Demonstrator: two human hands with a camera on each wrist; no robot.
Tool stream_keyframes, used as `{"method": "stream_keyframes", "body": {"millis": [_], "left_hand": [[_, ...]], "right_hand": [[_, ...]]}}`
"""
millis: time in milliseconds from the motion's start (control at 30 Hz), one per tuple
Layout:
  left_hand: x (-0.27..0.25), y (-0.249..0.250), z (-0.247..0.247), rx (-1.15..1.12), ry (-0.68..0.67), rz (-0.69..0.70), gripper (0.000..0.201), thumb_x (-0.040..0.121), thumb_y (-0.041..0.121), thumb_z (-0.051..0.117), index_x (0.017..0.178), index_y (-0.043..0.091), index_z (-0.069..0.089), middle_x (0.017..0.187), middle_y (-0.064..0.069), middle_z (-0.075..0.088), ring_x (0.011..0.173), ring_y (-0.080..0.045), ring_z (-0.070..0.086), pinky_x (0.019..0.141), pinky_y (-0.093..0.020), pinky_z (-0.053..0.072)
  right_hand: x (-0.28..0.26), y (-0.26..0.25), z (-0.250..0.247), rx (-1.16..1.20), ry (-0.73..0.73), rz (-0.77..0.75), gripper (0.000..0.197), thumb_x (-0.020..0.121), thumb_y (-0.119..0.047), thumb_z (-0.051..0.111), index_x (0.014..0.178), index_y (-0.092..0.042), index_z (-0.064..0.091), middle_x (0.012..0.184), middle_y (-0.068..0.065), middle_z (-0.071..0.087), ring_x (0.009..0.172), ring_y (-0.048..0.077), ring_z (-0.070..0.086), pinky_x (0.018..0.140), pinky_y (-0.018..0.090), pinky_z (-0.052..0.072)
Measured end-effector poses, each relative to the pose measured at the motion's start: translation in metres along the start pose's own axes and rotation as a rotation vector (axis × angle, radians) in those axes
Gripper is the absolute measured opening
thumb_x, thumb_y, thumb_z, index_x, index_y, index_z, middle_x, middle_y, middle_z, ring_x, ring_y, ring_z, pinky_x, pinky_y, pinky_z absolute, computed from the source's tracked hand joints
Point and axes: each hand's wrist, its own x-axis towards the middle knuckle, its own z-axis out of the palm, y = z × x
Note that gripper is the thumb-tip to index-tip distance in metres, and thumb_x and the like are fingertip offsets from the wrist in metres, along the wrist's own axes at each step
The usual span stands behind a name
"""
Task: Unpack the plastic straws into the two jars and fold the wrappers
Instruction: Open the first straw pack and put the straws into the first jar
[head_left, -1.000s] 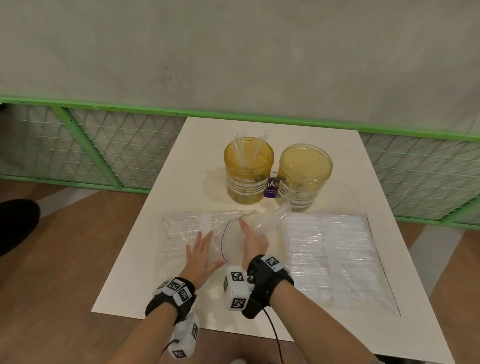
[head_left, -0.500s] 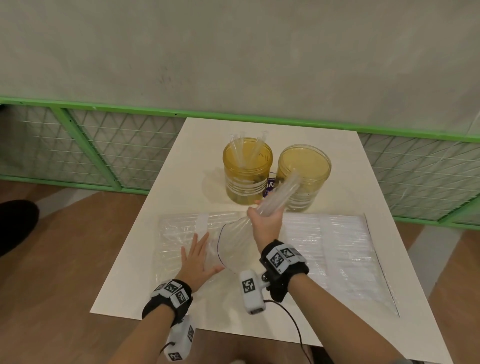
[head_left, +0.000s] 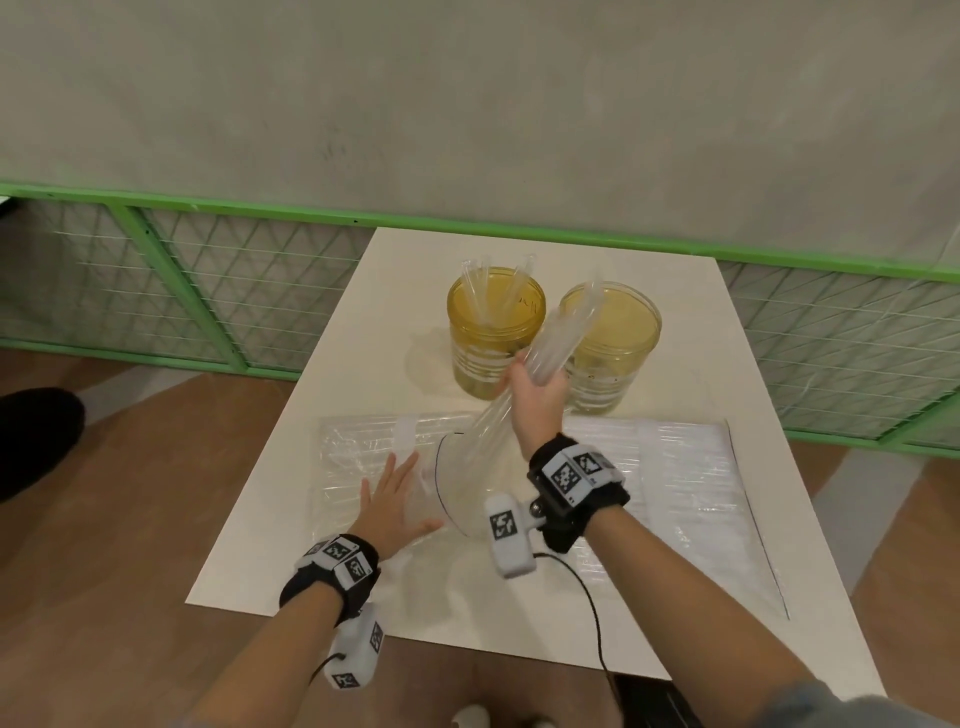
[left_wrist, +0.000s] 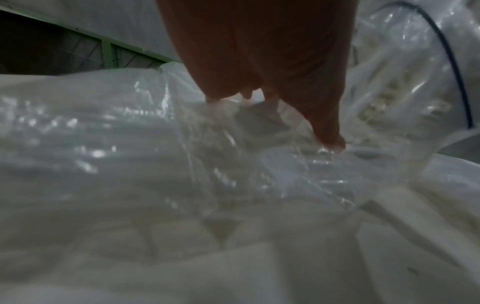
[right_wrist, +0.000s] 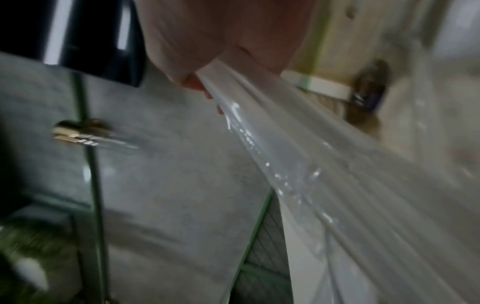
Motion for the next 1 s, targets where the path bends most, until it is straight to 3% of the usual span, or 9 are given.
{"method": "stream_keyframes", "body": {"millis": [167, 267, 333, 467, 533, 733, 800, 900, 1000], "left_hand": [[0.004, 0.013, -0.033, -0.075, -0.131, -0.063, 0.100, 0.072, 0.048, 0.071, 0.148, 0.019, 0.013, 0.156, 0.003, 0.009, 0.146, -0.018, 0.004, 0.118, -0.045, 0.005], [0.005, 0.042, -0.060, -0.540, 0.337, 0.060, 0.059, 0.077, 0.037, 0.053, 0.130, 0.013, 0.046, 0.136, -0.006, 0.045, 0.127, -0.017, 0.040, 0.109, -0.029, 0.028], [0.007, 0.077, -0.064, -0.849, 0.444, 0.072, 0.031, 0.093, 0.024, 0.043, 0.122, 0.014, 0.050, 0.128, -0.008, 0.051, 0.121, -0.021, 0.048, 0.107, -0.035, 0.035], [0.019, 0.130, -0.044, -1.580, 0.060, -0.164, 0.060, 0.093, 0.059, 0.027, 0.130, 0.015, 0.046, 0.132, -0.014, 0.051, 0.117, -0.030, 0.052, 0.096, -0.045, 0.040], [0.023, 0.134, -0.034, -1.718, 0.007, -0.291, 0.063, 0.087, 0.066, 0.033, 0.118, 0.015, 0.053, 0.126, -0.017, 0.055, 0.105, -0.031, 0.057, 0.094, -0.047, 0.044], [0.027, 0.121, -0.025, -1.833, 0.106, -0.433, 0.054, 0.095, 0.038, 0.045, 0.130, -0.002, 0.045, 0.112, -0.018, 0.060, 0.100, -0.033, 0.060, 0.069, -0.036, 0.056], [0.025, 0.115, -0.025, -1.846, 0.157, -0.480, 0.050, 0.097, 0.032, 0.042, 0.131, -0.004, 0.045, 0.101, -0.017, 0.061, 0.085, -0.028, 0.060, 0.072, -0.033, 0.050], [0.018, 0.114, -0.024, -1.839, 0.044, -0.409, 0.046, 0.100, 0.025, 0.035, 0.133, -0.007, 0.039, 0.113, -0.023, 0.056, 0.087, -0.032, 0.061, 0.074, -0.040, 0.057], [0.013, 0.110, -0.023, -1.835, -0.088, -0.339, 0.056, 0.101, 0.036, 0.027, 0.142, -0.002, 0.028, 0.121, -0.025, 0.055, 0.091, -0.039, 0.066, 0.069, -0.045, 0.056]], "right_hand": [[0.011, -0.063, -0.020, 0.020, -0.005, -0.254, 0.018, 0.084, 0.006, 0.053, 0.089, -0.011, 0.055, 0.074, -0.001, 0.056, 0.065, 0.017, 0.055, 0.060, 0.028, 0.049], [0.013, -0.084, -0.026, 0.140, 0.037, -0.349, 0.027, 0.080, 0.010, 0.052, 0.076, -0.017, 0.055, 0.059, -0.010, 0.056, 0.056, 0.022, 0.051, 0.056, 0.032, 0.047], [0.010, -0.089, -0.023, 0.169, 0.017, -0.378, 0.027, 0.079, 0.009, 0.053, 0.076, -0.018, 0.054, 0.059, -0.008, 0.054, 0.055, 0.022, 0.051, 0.054, 0.029, 0.047], [0.004, -0.074, -0.013, 0.107, -0.015, -0.351, 0.021, 0.077, 0.008, 0.056, 0.081, -0.012, 0.056, 0.070, -0.003, 0.055, 0.060, 0.007, 0.058, 0.056, 0.020, 0.049], [0.000, -0.060, -0.012, 0.054, -0.028, -0.337, 0.024, 0.079, 0.006, 0.060, 0.097, -0.009, 0.057, 0.079, -0.002, 0.059, 0.064, 0.001, 0.060, 0.060, 0.019, 0.051], [-0.003, -0.020, -0.011, 0.020, 0.024, -0.198, 0.083, 0.066, -0.006, 0.073, 0.139, -0.006, 0.032, 0.122, 0.014, 0.055, 0.107, 0.027, 0.058, 0.090, 0.040, 0.053], [-0.005, -0.011, -0.011, 0.035, 0.030, -0.153, 0.073, 0.068, -0.002, 0.074, 0.132, -0.002, 0.041, 0.112, 0.011, 0.059, 0.098, 0.021, 0.062, 0.082, 0.034, 0.055], [-0.007, -0.008, -0.009, 0.023, -0.020, -0.135, 0.031, 0.070, 0.006, 0.072, 0.097, 0.001, 0.059, 0.080, 0.002, 0.061, 0.069, 0.005, 0.062, 0.060, 0.019, 0.051], [-0.004, -0.013, -0.009, 0.104, -0.008, -0.129, 0.027, 0.077, 0.005, 0.066, 0.103, 0.005, 0.057, 0.082, 0.005, 0.060, 0.072, 0.012, 0.060, 0.054, 0.012, 0.048]]}}
